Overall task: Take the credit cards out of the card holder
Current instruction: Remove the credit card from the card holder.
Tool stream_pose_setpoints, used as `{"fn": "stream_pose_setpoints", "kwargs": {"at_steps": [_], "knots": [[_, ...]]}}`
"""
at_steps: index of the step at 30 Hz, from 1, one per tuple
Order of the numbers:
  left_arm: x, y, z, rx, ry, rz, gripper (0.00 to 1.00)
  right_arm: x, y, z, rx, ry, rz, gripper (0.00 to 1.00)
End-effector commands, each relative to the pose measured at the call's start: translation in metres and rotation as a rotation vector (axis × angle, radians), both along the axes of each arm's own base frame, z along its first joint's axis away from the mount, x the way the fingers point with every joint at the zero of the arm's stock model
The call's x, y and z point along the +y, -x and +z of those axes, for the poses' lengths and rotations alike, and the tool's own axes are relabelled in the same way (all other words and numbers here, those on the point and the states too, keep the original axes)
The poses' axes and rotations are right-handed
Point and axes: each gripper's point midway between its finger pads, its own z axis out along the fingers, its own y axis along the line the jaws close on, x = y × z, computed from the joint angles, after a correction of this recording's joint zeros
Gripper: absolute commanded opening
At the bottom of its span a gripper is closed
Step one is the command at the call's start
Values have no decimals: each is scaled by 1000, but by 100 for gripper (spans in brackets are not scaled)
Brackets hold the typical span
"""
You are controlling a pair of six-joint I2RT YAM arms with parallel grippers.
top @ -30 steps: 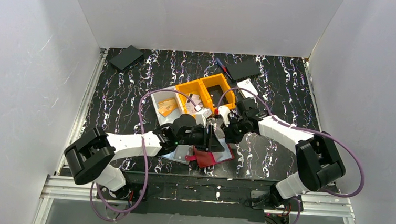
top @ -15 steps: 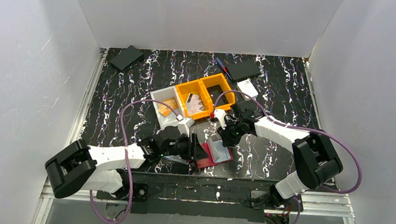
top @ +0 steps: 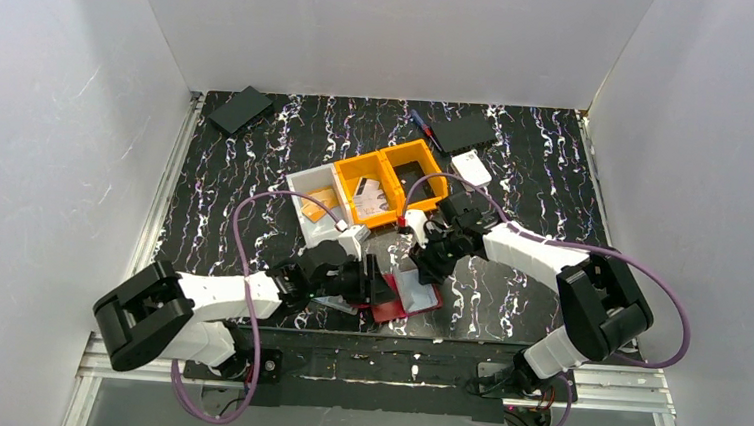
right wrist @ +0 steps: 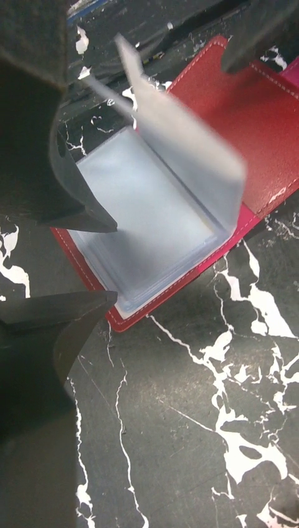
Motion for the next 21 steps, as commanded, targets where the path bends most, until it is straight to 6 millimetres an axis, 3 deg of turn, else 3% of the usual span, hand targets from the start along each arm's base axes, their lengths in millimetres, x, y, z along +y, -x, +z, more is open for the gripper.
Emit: {"fn": "stream_pose_setpoints", "kwargs": {"at_steps": [1,13,21], "knots": [[-9,-9,2,3,-2,25,46,11,7,16,-16,-72,41,49],[-6,-14,-7,36,-31,77,50,28,26,15,75,-120,75,48],[-6,-10,-8,48,-28,62,60,41,42,25,183,-205,76,49]]}}
